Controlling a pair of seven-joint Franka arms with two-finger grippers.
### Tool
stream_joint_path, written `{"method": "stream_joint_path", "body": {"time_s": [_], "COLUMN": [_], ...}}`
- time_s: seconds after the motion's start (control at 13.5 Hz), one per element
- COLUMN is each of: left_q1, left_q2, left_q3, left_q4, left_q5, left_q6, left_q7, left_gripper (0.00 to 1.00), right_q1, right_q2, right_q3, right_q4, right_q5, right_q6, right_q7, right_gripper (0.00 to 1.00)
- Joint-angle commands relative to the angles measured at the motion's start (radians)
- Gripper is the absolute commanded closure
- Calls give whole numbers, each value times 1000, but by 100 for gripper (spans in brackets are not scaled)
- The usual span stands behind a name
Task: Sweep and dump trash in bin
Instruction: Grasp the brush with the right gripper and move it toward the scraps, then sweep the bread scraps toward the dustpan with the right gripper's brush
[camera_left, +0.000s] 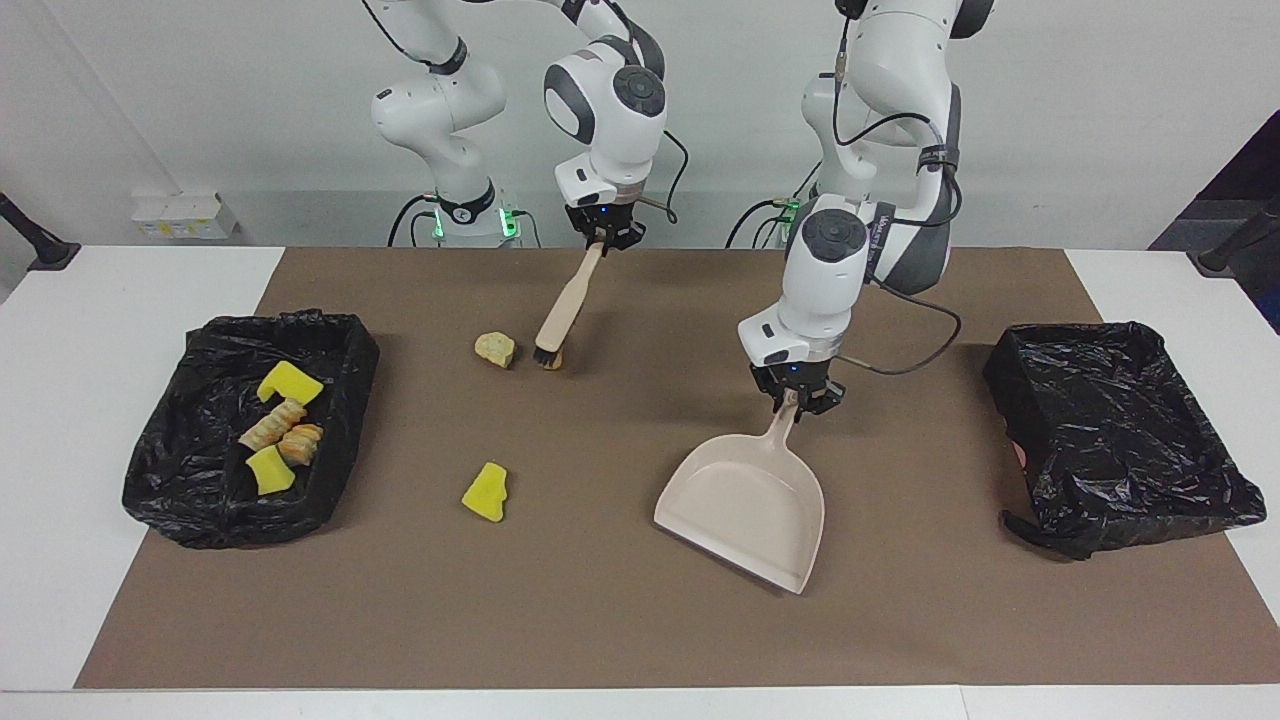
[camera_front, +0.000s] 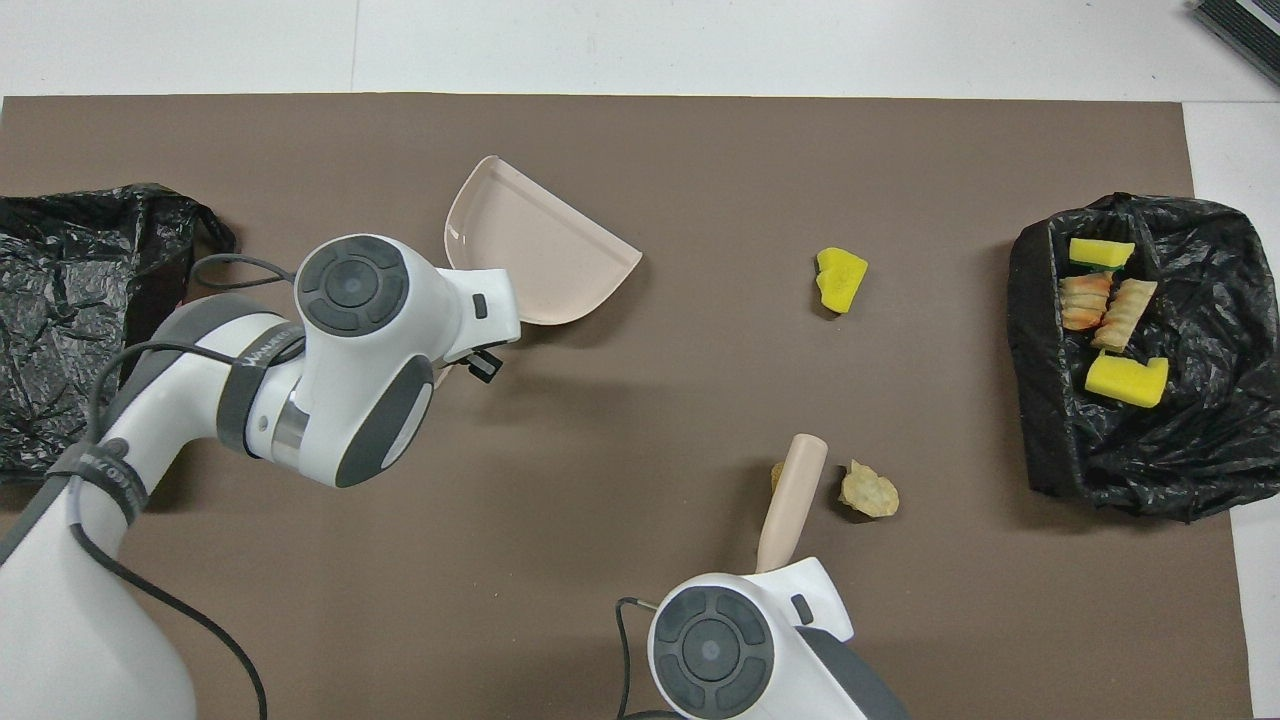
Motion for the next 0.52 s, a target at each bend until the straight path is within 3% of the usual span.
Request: {"method": "stream_joint_path", "body": {"time_s": [0.0,0.22,0.44], "left_q1": [54,76,64], "left_q2": [-70,-95,-133], "left_q3": [-6,-6,-9], "left_q4": [-27,-40,-91], "left_q5": [18,18,18], "left_q6": [-76,-152,-187], "left_q7": [264,521,604], "left_gripper": [100,100,100], "right_q1": [-60,-113,-115], "right_q2": [-57,-103,-163], "right_q3": [8,8,9], "right_q4": [-73,-154,-242], "right_q5": [18,13,35], "right_q6": [-27,-49,3], "right_q7": [39,42,47], "right_gripper": [100,100,100]}}
